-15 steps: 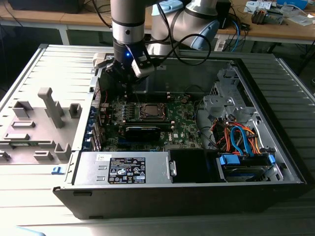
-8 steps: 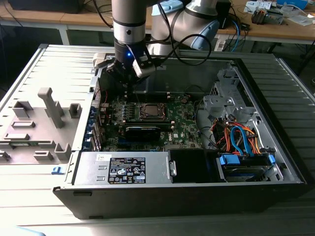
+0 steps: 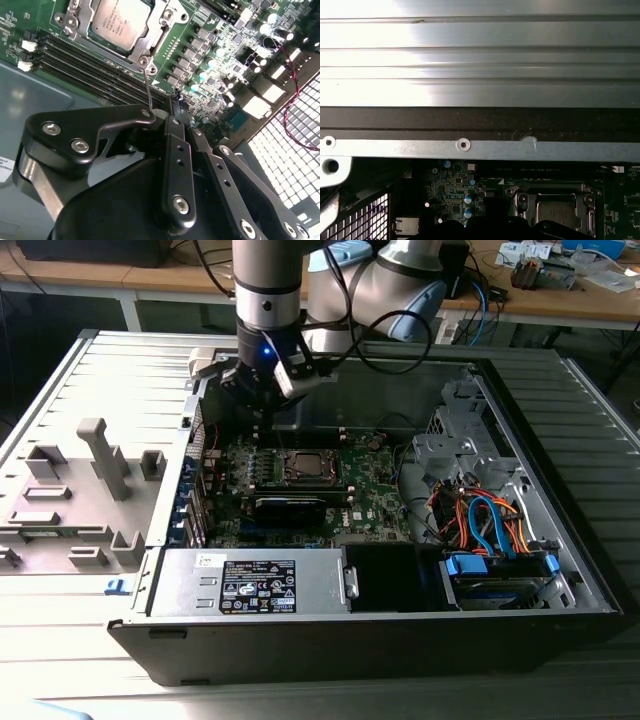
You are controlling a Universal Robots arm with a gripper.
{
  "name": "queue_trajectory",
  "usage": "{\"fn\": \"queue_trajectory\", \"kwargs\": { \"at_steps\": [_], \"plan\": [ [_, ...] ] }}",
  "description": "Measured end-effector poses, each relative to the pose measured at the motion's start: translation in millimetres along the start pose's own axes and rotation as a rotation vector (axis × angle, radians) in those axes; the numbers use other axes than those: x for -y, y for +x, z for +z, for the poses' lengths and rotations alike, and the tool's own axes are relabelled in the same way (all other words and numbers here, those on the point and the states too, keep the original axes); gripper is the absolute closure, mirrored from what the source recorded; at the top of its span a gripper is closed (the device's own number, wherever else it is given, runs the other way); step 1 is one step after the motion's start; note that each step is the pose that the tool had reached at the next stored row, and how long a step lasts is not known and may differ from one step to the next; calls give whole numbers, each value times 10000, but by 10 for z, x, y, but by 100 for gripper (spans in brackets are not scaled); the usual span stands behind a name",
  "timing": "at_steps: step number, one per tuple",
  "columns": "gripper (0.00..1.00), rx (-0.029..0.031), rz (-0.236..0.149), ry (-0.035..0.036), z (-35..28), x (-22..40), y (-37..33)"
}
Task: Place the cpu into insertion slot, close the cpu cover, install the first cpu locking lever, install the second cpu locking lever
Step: 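Install the first cpu locking lever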
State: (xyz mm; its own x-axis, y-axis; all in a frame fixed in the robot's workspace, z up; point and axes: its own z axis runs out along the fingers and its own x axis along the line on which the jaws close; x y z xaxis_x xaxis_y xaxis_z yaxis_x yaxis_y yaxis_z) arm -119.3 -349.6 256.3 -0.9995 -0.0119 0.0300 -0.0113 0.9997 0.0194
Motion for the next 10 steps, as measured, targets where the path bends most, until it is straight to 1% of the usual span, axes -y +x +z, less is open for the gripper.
{"fn": "queue_trajectory", "kwargs": {
  "at_steps": [2, 10],
  "plan": [
    [89, 0, -1, 0, -1, 0, -19],
    [89, 0, 0, 0, 3, 1, -53]
  ]
}}
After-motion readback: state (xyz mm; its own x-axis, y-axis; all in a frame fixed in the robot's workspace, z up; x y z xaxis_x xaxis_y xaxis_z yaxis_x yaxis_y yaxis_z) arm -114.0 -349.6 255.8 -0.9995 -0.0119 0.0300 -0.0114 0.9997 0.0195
